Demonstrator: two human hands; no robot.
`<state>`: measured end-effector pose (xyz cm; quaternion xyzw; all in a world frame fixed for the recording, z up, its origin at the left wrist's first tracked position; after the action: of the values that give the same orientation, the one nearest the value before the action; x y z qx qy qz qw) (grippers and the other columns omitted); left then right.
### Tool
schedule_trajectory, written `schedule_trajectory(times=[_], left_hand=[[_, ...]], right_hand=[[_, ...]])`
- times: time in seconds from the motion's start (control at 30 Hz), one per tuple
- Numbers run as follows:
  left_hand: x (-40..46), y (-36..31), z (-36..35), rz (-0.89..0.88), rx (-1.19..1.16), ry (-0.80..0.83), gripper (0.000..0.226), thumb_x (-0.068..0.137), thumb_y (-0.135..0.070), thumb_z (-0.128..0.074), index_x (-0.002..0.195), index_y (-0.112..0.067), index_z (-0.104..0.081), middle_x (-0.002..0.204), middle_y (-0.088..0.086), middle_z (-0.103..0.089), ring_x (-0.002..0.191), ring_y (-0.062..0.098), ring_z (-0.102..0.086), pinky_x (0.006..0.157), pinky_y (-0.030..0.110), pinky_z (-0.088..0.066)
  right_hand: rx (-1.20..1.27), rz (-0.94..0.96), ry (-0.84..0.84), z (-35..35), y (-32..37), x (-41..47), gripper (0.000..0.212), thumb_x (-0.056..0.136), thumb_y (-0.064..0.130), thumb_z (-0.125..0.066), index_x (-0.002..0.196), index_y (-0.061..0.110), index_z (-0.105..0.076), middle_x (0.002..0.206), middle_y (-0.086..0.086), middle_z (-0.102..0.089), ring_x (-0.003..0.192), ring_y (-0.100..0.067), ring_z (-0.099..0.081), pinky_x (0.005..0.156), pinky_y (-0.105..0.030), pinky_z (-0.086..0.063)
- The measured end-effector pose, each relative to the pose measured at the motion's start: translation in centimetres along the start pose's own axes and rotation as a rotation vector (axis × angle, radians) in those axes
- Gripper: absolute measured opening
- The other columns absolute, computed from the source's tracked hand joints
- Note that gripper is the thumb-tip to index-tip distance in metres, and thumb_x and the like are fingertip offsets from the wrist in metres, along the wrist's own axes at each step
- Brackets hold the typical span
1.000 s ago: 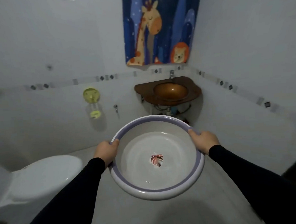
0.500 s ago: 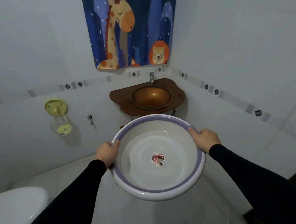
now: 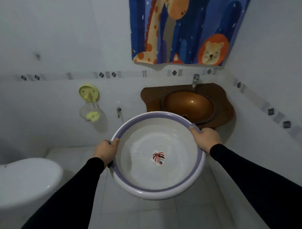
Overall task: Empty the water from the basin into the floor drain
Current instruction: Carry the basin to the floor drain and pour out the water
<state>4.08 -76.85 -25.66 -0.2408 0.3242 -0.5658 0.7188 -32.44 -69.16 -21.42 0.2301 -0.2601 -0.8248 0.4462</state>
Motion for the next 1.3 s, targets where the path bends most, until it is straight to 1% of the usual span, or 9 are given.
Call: schedule_trajectory(times=[0.13,0.37,0.5,0.67,0.8,0.93,1.07,1.2,1.3], left_hand=[[2.1,-0.3,0.2,0.075,0.012,-0.057,0.048,0.093,-0.048,-0.045,0.07,-0.008,-0.056,0.065,0.009,-0.059,0.063,0.03,-0.057,0.048,0.03,-0.034],[7.0,1.1,1.0,0.177,-0.03,-0.142,0.048,0.094,-0.045,-0.045,0.062,-0.01,-0.049,0.065,0.015,-0.058,0.068,0.035,-0.059,0.061,0.034,-0.043],[9.8,2.4,2.1,0.205,-0.001,-0.186,0.051,0.096,-0.044,-0.043,0.06,-0.009,-0.05,0.057,0.01,-0.057,0.065,0.034,-0.058,0.06,0.034,-0.038],[13.4,4.2,3.4,0.295,-0.066,-0.205,0.048,0.095,-0.046,-0.044,0.067,-0.008,-0.052,0.062,0.013,-0.059,0.062,0.033,-0.058,0.057,0.033,-0.042],[15.3,5.9,4.7,0.372,-0.143,-0.205,0.042,0.094,-0.042,-0.047,0.077,-0.005,-0.056,0.068,0.016,-0.061,0.054,0.029,-0.055,0.047,0.028,-0.041],[16.8,7.6,5.9,0.42,-0.225,-0.192,0.031,0.092,-0.03,-0.048,0.077,-0.004,-0.057,0.058,0.015,-0.061,0.038,0.026,-0.055,0.041,0.024,-0.042],[18.3,9.4,6.3,0.49,-0.264,-0.222,0.022,0.089,-0.027,-0.048,0.077,-0.01,-0.055,0.067,0.013,-0.061,0.05,0.027,-0.057,0.045,0.025,-0.043],[19.3,11.2,5.7,0.57,-0.275,-0.274,0.02,0.089,-0.029,-0.047,0.078,-0.014,-0.053,0.073,0.01,-0.06,0.057,0.026,-0.057,0.05,0.028,-0.045],[19.8,12.1,5.3,0.612,-0.29,-0.332,0.022,0.091,-0.031,-0.048,0.083,-0.011,-0.053,0.079,0.013,-0.063,0.061,0.028,-0.059,0.055,0.033,-0.049]], right_hand=[[-0.063,0.082,0.053,-1.3,2.3,5.1,0.061,0.093,0.056,-0.035,0.074,0.006,-0.064,0.07,-0.01,-0.063,0.062,-0.019,-0.055,0.048,-0.025,-0.035],[-0.145,0.203,0.141,-6.9,7.3,13.3,0.064,0.093,0.058,-0.031,0.074,0.008,-0.065,0.069,-0.009,-0.063,0.061,-0.019,-0.058,0.047,-0.022,-0.037],[-0.15,0.247,0.18,-10.5,9.9,16.5,0.061,0.093,0.057,-0.032,0.073,0.01,-0.064,0.068,-0.009,-0.065,0.06,-0.019,-0.06,0.047,-0.021,-0.038],[-0.195,0.311,0.265,-14.9,13.9,20.5,0.059,0.094,0.058,-0.031,0.072,0.012,-0.061,0.066,-0.006,-0.062,0.06,-0.016,-0.059,0.046,-0.022,-0.036],[-0.201,0.363,0.336,-18.4,17.3,23.0,0.06,0.094,0.058,-0.032,0.076,0.009,-0.061,0.07,-0.007,-0.061,0.063,-0.018,-0.057,0.047,-0.026,-0.037],[-0.239,0.414,0.403,-22.0,20.1,25.2,0.059,0.095,0.057,-0.031,0.084,0.006,-0.061,0.069,-0.004,-0.058,0.061,-0.015,-0.053,0.046,-0.025,-0.034],[-0.268,0.499,0.469,-26.0,22.5,27.2,0.062,0.096,0.055,-0.028,0.082,0.004,-0.061,0.071,-0.01,-0.061,0.064,-0.021,-0.057,0.049,-0.027,-0.035],[-0.234,0.572,0.525,-29.6,24.5,29.3,0.059,0.097,0.052,-0.03,0.073,0.006,-0.058,0.065,-0.007,-0.057,0.059,-0.015,-0.052,0.047,-0.024,-0.033],[-0.217,0.603,0.582,-32.3,25.3,30.6,0.057,0.098,0.05,-0.031,0.08,0.005,-0.059,0.069,-0.009,-0.059,0.061,-0.016,-0.053,0.047,-0.022,-0.034]])
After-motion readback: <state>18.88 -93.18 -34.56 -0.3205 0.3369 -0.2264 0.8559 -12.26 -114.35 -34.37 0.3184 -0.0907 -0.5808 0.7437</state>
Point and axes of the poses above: each hand's wrist, its own x-axis towards the middle knuckle, its own z-axis out of the back of the hand, y = z × x, the point moved 5 cm from there along x, towards the middle knuckle
